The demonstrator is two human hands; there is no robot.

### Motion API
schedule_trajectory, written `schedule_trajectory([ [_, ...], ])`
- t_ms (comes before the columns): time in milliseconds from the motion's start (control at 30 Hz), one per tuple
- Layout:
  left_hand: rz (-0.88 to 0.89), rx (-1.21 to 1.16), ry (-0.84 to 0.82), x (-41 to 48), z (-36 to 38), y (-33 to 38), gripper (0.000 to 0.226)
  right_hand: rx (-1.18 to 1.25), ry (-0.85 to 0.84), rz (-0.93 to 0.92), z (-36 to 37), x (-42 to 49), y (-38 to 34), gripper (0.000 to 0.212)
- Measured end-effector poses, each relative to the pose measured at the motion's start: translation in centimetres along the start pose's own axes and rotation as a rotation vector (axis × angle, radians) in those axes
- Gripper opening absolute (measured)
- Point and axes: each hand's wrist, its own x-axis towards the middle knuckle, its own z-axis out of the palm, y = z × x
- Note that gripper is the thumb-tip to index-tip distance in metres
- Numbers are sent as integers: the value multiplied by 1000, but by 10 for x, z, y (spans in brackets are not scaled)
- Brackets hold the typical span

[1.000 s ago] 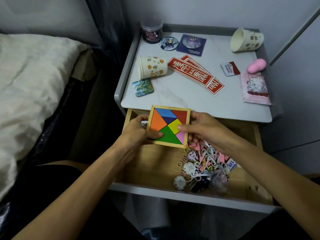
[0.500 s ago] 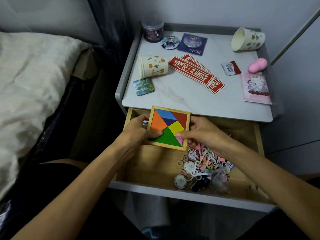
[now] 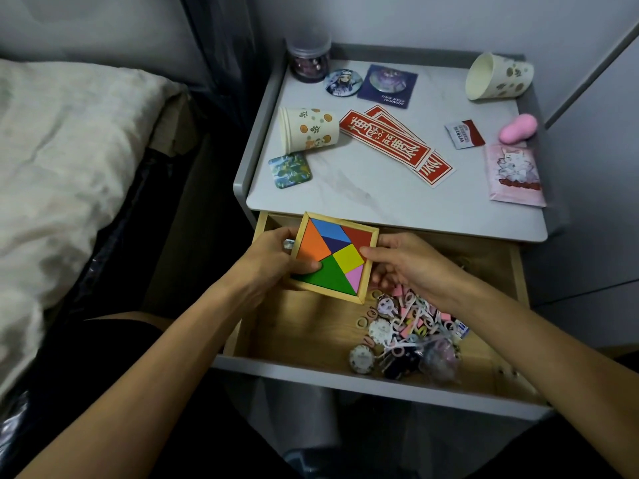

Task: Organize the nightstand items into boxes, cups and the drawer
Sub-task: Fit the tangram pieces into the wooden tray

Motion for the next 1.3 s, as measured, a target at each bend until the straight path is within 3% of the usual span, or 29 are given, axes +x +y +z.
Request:
schedule_trajectory([
  [100,-25,77,-27,-3,-3,0,37,79,22,35,0,1,5,13],
  [333,-6,294,79,-2,-14,-9,44,230,40,128,12,3,27,9],
  [500,-7,381,97,1,-21,-15,44,92,19,87,20,3,30,15],
  [567,50,628,208,4,-27,-20,30,30,-4,90,21,4,32,12],
  [633,115,904,441,10,-35,-24,33,-45,-32,125,24,7,39,8],
  [733,65,1055,620,15,-40,-22,29,-154,-85,184,37,13,56,4],
  [833,-2,1223,572,22,-34,-24,17,-194,-116,225,54,23,68,6],
  [967,31,1362,468,29,-37,-34,19,-199,-71,257,68,46,73,8],
  [1067,62,1390,464,35,-41,-38,14,-235,-34,287,74,56,75,4],
  [1300,118,1416,458,37,-40,-39,13,-341,83,266,87,67,81,19],
])
